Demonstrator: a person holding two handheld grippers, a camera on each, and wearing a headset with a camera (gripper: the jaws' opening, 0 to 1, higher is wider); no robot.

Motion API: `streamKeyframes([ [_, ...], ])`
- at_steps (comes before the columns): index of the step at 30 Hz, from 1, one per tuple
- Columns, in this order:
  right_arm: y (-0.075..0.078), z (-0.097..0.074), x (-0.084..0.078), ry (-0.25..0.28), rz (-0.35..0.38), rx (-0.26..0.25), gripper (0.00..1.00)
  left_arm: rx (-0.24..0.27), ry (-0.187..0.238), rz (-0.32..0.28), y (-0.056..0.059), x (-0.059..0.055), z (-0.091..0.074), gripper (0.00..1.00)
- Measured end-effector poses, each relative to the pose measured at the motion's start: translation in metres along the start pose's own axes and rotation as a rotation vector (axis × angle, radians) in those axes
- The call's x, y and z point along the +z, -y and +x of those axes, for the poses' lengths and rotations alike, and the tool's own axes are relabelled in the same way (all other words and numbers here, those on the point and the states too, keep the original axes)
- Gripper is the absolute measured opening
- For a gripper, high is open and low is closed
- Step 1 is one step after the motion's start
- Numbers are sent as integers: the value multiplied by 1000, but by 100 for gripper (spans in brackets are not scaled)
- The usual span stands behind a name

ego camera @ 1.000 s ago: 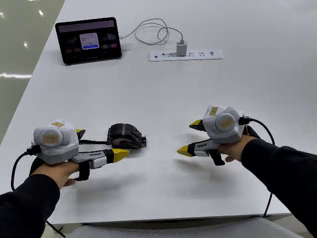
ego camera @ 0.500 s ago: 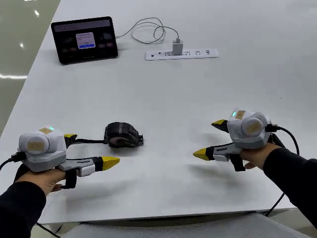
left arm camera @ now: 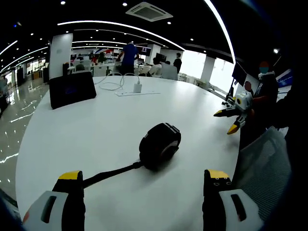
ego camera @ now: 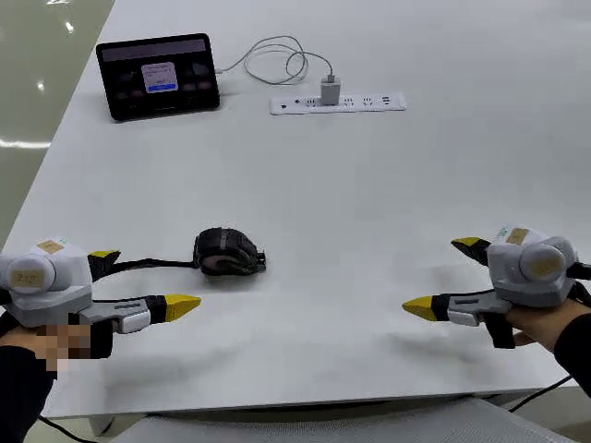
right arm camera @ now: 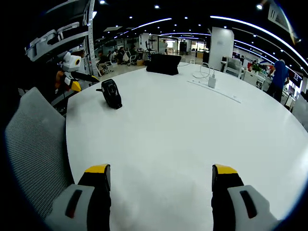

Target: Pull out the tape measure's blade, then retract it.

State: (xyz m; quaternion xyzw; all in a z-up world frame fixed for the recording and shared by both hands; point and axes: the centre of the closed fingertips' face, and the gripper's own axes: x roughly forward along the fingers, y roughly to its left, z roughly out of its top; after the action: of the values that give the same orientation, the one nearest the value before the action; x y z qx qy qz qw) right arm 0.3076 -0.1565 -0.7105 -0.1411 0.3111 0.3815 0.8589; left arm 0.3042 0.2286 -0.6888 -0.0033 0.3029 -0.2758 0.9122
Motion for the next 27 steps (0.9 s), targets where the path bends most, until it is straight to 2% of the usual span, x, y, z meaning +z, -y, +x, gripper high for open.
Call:
streamKeyframes([
  [9,8,-30,-18,-9,41,-46,92,-10,-5,-6,1,-8,-14,100],
  [15,9,-40,-35,-42,36,-61,95,-8,4,-12,3,-8,-19,100],
  [20,11,-48,-40,-46,56,-62,99,-6,-10,-12,4,-14,-21,100],
  [27,14,-59,-46,-41,74,-65,100,8,-4,-12,0,-12,-24,100],
])
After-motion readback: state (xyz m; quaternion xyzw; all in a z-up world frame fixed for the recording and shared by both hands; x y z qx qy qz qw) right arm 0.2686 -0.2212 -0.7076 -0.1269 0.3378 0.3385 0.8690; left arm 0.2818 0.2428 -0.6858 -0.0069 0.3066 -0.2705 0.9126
